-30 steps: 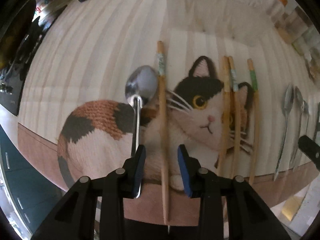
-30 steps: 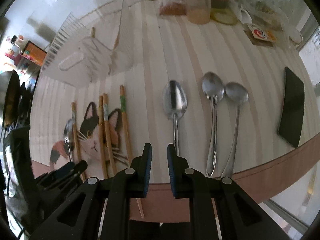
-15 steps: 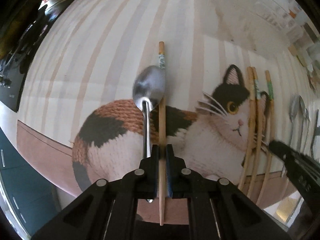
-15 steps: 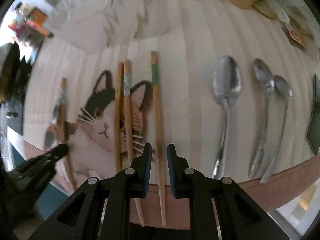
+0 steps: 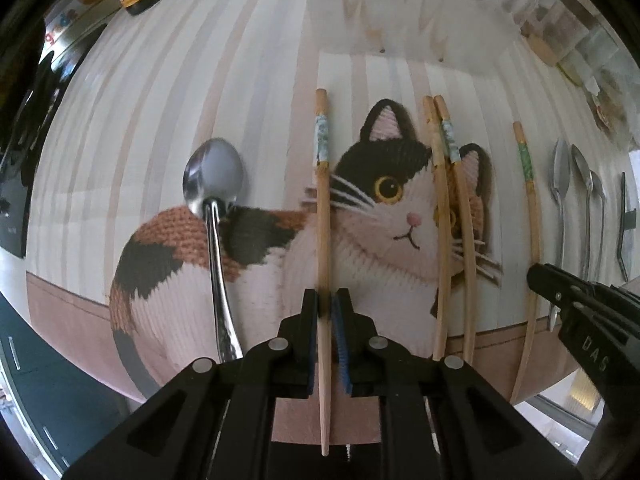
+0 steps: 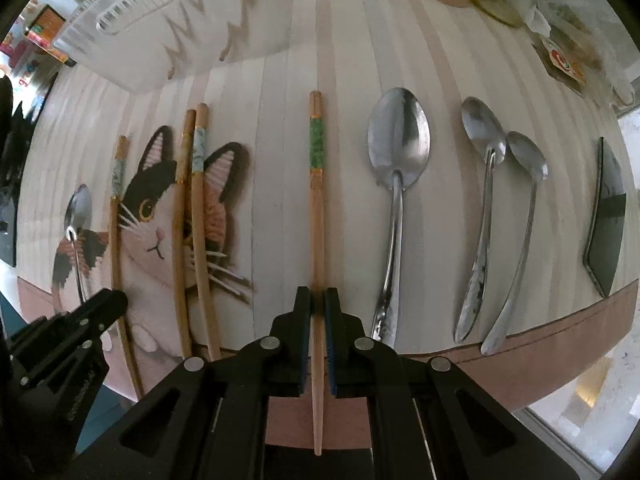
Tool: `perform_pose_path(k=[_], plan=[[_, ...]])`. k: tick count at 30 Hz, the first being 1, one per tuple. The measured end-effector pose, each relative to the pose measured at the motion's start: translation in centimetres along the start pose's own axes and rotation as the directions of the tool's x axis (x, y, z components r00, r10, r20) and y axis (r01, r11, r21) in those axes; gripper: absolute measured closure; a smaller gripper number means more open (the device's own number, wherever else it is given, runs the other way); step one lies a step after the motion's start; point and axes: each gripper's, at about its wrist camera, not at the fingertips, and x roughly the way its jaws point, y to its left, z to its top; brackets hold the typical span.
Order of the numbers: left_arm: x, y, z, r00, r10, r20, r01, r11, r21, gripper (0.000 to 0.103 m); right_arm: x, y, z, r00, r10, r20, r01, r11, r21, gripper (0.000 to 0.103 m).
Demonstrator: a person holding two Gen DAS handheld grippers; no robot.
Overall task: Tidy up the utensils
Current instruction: 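Carry both held chopsticks over to the clear plastic rack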
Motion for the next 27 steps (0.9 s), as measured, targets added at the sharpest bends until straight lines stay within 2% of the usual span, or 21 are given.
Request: perform_pose_path(k=[1, 5, 9, 18, 22, 27], plan=[[0.2, -0.3, 1.1, 1.000, 0.000, -0.002, 0.000, 1.000, 0.002, 0.093, 0.0, -0.1, -0.1, 1.000, -0.006, -0.001, 0.006, 1.000, -0.005, 0.097], [0.6, 0.1, 1.7, 1.000, -0.001, 0.004, 0.001, 1.000, 0.000, 0.092, 0.1, 0.9, 0.1, 1.000, -0.009, -0.010, 0.009, 1.000, -0.012, 0.097], [0.5, -0.1, 1.5, 1.000, 0.002, 0.017, -0.002, 1.000, -0.005, 0.091, 0.5, 1.5, 1.0, 1.000, -0.010, -0.020, 0.010, 1.000, -0.013, 0.097], [1.1, -0.1, 1.7, 0.999, -0.006, 0.032, 0.006, 1.000, -0.002, 0.091, 0.4, 1.7, 0.8, 0.999, -0.029, -0.015, 0.029, 0.999, -0.017, 0.097], [0.9, 0.0, 1.5, 0.999, -0.005, 0.032, 0.005, 1.000, -0.010, 0.099, 0.4, 1.8, 0.7, 1.000, -0.027, -0.010, 0.027, 1.000, -0.010, 0.097], [-1.2, 0.5, 0.5, 0.996, 0.019, 0.086, -0.018, 1.000, -0.019, 0.099, -0.1, 0.9, 0.1, 1.000, 0.005, 0.007, -0.005, 0.999, 0.033, 0.096]])
